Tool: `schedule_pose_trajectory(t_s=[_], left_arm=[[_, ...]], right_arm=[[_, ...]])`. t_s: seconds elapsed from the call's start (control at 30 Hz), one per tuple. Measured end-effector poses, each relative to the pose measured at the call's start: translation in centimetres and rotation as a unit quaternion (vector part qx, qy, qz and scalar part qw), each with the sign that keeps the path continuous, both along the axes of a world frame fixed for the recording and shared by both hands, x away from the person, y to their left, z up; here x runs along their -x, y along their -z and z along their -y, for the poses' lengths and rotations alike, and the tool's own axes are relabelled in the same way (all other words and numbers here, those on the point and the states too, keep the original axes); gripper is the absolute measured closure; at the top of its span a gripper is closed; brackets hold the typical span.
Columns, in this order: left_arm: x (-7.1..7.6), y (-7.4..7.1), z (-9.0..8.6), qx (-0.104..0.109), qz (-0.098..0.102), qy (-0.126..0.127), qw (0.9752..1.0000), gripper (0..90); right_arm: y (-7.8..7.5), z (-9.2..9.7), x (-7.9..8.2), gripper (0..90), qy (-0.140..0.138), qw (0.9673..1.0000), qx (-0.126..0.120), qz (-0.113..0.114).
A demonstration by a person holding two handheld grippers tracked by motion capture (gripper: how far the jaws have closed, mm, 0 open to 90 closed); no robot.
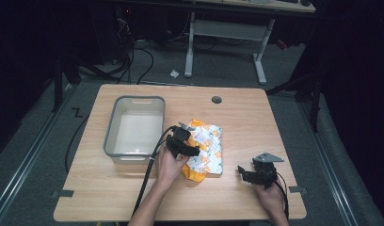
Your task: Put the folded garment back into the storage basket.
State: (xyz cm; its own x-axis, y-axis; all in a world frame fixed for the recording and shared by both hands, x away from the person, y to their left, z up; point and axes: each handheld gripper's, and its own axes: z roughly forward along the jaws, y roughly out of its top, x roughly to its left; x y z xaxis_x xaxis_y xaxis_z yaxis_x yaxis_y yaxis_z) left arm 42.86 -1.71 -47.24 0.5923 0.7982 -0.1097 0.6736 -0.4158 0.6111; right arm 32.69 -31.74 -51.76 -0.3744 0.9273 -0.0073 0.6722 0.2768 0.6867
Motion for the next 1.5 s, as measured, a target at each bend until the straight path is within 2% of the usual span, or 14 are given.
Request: schedule_pose_trajectory(t_s=[0.2,0.23,0.37,0.43,0.6,0.67,0.73,0.87,0.9,0.93,1.0,1.1,1.27,1.5], left_arm=[[-0.8,1.0,0.7,-0.015,-0.005,-0.010,0.9998,20.9],[-1.0,1.5,0.9,-0.025,-0.013,-0.013,0.9995,20.8],[-1.4,2.4,1.1,-0.035,-0.027,-0.015,0.9989,20.2],[-1.6,2.7,1.2,-0.034,-0.035,-0.017,0.9987,20.0],[-1.7,3.3,1.5,-0.042,-0.038,-0.016,0.9983,21.9],[-1.8,3.3,1.5,-0.035,-0.044,-0.015,0.9983,24.3],[-1.6,3.3,1.6,-0.035,-0.037,-0.010,0.9987,27.6],[-1.4,3.2,1.9,-0.037,-0.028,-0.003,0.9989,42.0],[-1.3,3.2,2.0,-0.036,-0.027,0.001,0.9990,42.0],[-1.1,3.1,2.2,-0.035,-0.026,0.005,0.9990,50.3],[-1.1,3.1,2.2,-0.034,-0.026,0.006,0.9991,52.2],[-0.9,3.0,2.4,-0.027,-0.029,0.015,0.9991,63.0],[-0.8,2.9,2.5,-0.031,-0.022,0.024,0.9990,69.8],[-0.4,2.2,2.4,-0.019,-0.004,0.032,0.9993,73.6]], right_arm=[[0.0,0.0,0.0,25.9,0.000,1.0000,0.000,0.000],[0.0,0.0,0.0,25.9,0.000,1.0000,0.000,0.000],[0.0,0.0,0.0,25.9,-0.001,1.0000,0.000,0.000],[0.0,0.0,0.0,25.9,-0.001,1.0000,0.000,0.000],[0.0,0.0,0.0,25.8,-0.001,1.0000,0.000,0.000],[0.0,0.0,0.0,25.9,-0.001,1.0000,0.000,0.000],[0.0,0.0,0.0,25.9,-0.001,1.0000,0.000,0.000],[0.0,0.0,0.0,25.9,-0.001,1.0000,0.000,0.000],[0.0,0.0,0.0,25.9,-0.001,1.0000,0.000,0.000],[0.0,0.0,0.0,25.9,-0.001,1.0000,0.000,0.000],[0.0,0.0,0.0,25.9,-0.001,1.0000,0.000,0.000],[0.0,0.0,0.0,25.9,-0.001,1.0000,0.000,0.000],[0.0,0.0,0.0,25.9,-0.002,1.0000,0.000,0.000],[0.0,0.0,0.0,25.8,-0.003,1.0000,0.000,0.000]])
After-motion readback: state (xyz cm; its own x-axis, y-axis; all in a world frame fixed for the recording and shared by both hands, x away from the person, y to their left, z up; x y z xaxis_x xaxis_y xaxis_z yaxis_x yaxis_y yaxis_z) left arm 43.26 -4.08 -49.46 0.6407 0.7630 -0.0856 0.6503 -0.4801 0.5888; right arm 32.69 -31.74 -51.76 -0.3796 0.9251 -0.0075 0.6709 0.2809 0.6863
